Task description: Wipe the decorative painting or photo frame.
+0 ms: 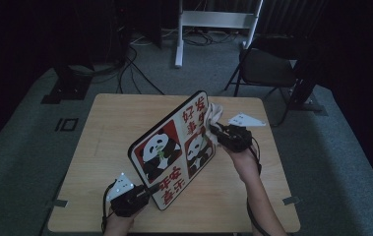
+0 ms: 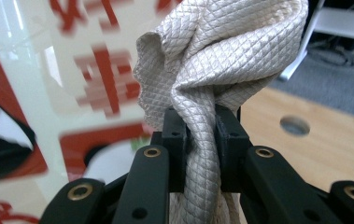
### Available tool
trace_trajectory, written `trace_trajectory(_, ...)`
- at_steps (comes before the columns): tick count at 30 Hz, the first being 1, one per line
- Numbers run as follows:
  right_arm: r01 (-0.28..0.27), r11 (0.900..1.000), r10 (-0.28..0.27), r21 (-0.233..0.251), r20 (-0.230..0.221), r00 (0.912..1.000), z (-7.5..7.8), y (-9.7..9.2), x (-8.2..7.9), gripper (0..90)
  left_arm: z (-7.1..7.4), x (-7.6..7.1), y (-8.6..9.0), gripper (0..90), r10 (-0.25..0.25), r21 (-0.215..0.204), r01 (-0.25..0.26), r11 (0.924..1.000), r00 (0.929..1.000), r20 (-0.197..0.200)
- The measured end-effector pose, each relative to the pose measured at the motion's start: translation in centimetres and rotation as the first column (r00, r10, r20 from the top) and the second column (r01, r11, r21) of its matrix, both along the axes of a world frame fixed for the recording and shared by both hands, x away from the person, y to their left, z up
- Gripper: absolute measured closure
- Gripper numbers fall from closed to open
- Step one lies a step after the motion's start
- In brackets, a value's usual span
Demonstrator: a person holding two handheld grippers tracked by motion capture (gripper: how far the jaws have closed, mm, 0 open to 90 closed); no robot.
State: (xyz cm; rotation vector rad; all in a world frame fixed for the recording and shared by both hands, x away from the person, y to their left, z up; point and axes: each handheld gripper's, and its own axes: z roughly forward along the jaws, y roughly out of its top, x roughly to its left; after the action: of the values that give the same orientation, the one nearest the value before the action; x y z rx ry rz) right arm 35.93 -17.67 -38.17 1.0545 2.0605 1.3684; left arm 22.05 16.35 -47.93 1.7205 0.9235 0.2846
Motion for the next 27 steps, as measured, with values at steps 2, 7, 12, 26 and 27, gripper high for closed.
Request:
trace_trajectory(2,-0.006,1.0000,0.006,0.003,0.018,0.9998,0.9,0.3,0.0,77.2,0.0,0.0,0.0,78.9,0.000,0.000,0.000,1.0000,1.0000,-0.001)
trace_trajectory(7,-0.026,0.9996,0.026,0.009,0.073,0.9970,3.3,1.1,0.0,77.2,0.0,0.0,0.0,79.0,0.000,-0.003,0.000,1.0000,1.0000,-0.001)
trace_trajectory(12,-0.045,0.9988,0.043,0.019,0.102,0.9939,4.8,2.1,0.1,77.2,0.0,0.0,0.0,79.0,0.001,-0.006,-0.001,1.0000,1.0000,-0.001)
trace_trajectory(26,-0.083,0.9962,0.085,-0.028,0.110,0.9903,5.7,5.5,1.1,77.2,0.0,0.0,0.1,79.0,-0.006,-0.002,0.006,1.0000,1.0000,-0.002)
trace_trajectory(27,-0.082,0.9962,0.085,-0.027,0.105,0.9908,5.5,5.5,1.1,77.2,0.0,0.0,0.2,79.0,-0.006,-0.004,0.006,1.0000,1.0000,-0.004)
